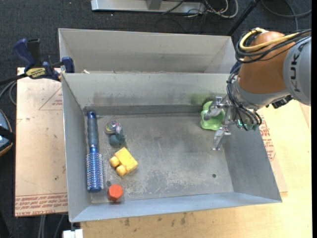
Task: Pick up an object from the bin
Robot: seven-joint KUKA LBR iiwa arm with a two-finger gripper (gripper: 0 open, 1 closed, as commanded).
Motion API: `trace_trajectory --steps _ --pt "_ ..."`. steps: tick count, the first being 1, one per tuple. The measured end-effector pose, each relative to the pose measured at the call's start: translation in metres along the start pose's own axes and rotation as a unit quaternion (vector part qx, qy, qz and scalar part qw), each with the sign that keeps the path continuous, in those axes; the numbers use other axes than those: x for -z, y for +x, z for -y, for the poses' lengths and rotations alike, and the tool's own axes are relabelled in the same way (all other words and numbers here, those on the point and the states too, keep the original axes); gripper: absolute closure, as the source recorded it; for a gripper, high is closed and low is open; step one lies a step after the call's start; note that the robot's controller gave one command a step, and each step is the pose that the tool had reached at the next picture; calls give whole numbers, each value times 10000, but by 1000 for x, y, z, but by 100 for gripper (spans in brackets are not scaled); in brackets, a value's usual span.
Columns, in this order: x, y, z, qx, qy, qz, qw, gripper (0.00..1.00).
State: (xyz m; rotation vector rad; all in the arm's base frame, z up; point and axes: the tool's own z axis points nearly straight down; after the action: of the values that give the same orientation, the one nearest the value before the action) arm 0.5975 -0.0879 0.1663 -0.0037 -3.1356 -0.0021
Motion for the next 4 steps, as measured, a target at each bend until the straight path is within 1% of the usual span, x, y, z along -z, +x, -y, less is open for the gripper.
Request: trace_trajectory --steps 1,2,3,4 --pt "-37 -28 27 -289 -1 50 9996 0" --pt "-90 -23 -46 1708 36 64 9853 0" --pt "-66 2 18 3121 24 42 9500 0" --pt "-84 -17 38 4676 -29 74 8839 0"
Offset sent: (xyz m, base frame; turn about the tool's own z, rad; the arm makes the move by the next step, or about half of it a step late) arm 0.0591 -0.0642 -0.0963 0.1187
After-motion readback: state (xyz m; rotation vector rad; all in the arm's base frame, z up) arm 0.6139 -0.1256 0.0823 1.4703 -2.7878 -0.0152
